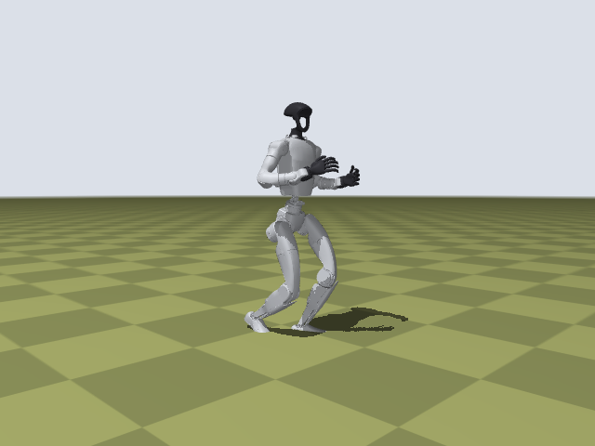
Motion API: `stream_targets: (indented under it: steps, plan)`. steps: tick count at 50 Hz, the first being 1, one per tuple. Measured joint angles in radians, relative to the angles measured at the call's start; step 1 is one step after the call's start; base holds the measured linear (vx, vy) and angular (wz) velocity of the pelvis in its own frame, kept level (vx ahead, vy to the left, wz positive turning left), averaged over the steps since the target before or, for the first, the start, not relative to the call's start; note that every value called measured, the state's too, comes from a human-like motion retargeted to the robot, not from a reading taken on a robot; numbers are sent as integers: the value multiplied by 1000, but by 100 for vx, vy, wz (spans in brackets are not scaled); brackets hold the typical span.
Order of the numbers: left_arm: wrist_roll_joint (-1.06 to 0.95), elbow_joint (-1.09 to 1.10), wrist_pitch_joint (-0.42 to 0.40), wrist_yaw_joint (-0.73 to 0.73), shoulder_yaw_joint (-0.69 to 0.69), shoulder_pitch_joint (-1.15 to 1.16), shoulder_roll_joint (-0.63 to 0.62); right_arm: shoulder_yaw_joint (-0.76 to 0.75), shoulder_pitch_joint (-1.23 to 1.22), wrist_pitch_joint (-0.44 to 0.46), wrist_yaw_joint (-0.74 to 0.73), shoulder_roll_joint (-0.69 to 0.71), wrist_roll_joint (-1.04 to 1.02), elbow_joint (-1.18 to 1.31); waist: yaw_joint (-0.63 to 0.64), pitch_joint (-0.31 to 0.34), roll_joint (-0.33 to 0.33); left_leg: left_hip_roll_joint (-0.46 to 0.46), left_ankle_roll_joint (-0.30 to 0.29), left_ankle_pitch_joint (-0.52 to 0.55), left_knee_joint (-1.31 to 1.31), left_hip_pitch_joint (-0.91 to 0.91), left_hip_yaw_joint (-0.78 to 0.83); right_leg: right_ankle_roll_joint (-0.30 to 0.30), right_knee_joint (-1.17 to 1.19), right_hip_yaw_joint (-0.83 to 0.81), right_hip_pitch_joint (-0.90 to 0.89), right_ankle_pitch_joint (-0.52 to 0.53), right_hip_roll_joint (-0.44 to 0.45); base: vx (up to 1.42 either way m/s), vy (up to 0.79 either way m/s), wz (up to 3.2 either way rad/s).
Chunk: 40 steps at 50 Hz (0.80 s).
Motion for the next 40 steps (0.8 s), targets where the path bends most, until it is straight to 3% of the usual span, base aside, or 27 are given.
stream_targets:
  steps: [3,5,9,12,15,20,22,25,27,30,32,36,40]
  plan:
    - [73,5,10,17,2,-51,6,-22,35,6,28,-6,-35,9,-62,62,-42,-73,58,-67,-11,118,62,2,231,20,-62,86,-130,47,13,-28]
    - [100,11,17,21,-4,-78,11,-30,65,6,46,-7,-46,24,-104,85,-54,-90,67,-103,4,164,85,-20,311,18,-125,71,-183,47,8,-41]
    - [109,38,13,21,-19,-153,27,-64,125,-5,83,-16,-33,39,-147,102,-31,-95,33,-115,-88,287,100,-45,171,-33,-240,6,-192,51,2,-72]
    - [108,33,-8,5,-37,-177,34,-87,174,-11,96,-27,-18,43,-140,77,1,-50,-12,-96,-114,336,116,-39,-70,-111,-266,15,-138,49,-5,-110]
    - [99,17,-25,-17,-48,-172,37,-97,210,-18,102,-38,0,38,-81,54,41,64,-54,-77,14,328,116,-58,-245,-198,-222,50,-42,42,-8,-152]
    - [78,-7,-14,-54,-50,-123,20,-56,193,-19,111,-62,14,21,30,68,53,220,-58,-9,466,205,31,-156,-147,-221,-179,-27,44,38,-6,-160]
    - [64,-11,1,-71,-37,-105,6,-23,120,-16,97,-74,11,23,96,101,91,306,-49,-42,570,136,-39,-174,-177,-218,-120,-49,137,47,-1,-190]
    - [36,-16,8,-83,-24,-47,-16,15,40,-28,70,-61,16,-2,152,122,89,292,-35,-84,492,56,-91,-145,-180,-141,-80,-59,190,52,9,-166]
    - [23,-32,4,-76,-9,-5,-23,22,15,-42,52,-45,32,-40,158,118,73,197,-54,-56,315,31,-133,-110,-190,-75,-56,-37,191,55,13,-148]
    - [13,-58,-2,-47,2,32,-24,21,0,-55,21,-37,35,-90,114,99,42,11,-85,53,47,42,-200,-60,-160,22,-52,-2,151,52,12,-119]
    - [17,-67,-5,-7,-1,30,-19,19,-3,-53,0,-39,20,-107,68,98,36,-49,-75,85,14,63,-200,-36,-74,62,-72,15,118,42,11,-129]
    - [66,-74,-9,71,-11,-36,1,5,-7,-44,-34,-50,-34,-102,-31,130,50,-34,-6,-48,93,113,-91,-7,147,42,-138,56,8,36,12,-186]
    - [122,-45,-2,111,-37,-153,28,-2,-20,-44,-36,-74,-86,-48,-117,183,69,48,11,-150,89,225,82,-42,192,-51,-172,15,-155,31,10,-272]
